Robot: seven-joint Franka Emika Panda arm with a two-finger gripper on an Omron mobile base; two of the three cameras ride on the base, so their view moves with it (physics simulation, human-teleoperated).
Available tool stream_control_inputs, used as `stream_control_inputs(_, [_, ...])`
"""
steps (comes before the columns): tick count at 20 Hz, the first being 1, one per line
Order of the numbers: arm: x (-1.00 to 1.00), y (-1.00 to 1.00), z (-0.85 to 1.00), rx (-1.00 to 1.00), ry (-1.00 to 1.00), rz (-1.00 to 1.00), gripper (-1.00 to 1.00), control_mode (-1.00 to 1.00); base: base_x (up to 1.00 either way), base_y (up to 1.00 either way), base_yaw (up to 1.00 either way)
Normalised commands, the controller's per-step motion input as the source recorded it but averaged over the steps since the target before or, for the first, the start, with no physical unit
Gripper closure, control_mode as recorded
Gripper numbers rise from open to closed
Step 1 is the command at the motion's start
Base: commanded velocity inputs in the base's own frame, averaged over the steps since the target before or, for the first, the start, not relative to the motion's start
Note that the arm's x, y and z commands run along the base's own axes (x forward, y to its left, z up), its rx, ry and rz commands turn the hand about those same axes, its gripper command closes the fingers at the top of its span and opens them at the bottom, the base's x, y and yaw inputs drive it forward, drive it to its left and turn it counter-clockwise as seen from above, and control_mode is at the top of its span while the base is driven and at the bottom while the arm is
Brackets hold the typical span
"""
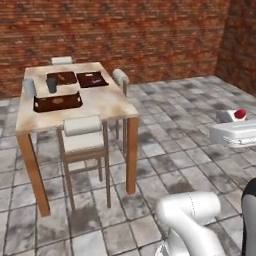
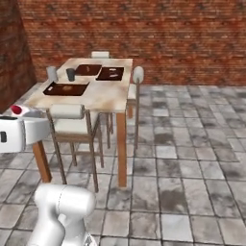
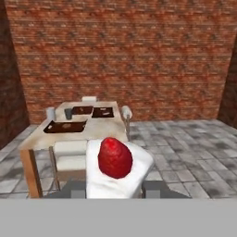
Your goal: Take the cakes from the fridge and place them on the empty tray on the dining counter.
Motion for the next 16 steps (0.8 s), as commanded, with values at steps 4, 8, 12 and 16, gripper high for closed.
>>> stream_control_inputs(4, [0.00,0.00,0.00,0.00,0.00,0.00,1.00,1.00,1.00,-0.57,0.29])
stream_control_inputs(8, [0.00,0.00,0.00,0.00,0.00,0.00,1.00,1.00,1.00,-0.65,0.38])
stream_control_inputs(12, [0.00,0.00,0.00,0.00,0.00,0.00,1.00,1.00,1.00,-0.67,0.43])
stream_control_inputs(16, [0.00,0.00,0.00,0.00,0.00,0.00,1.00,1.00,1.00,-0.71,0.46])
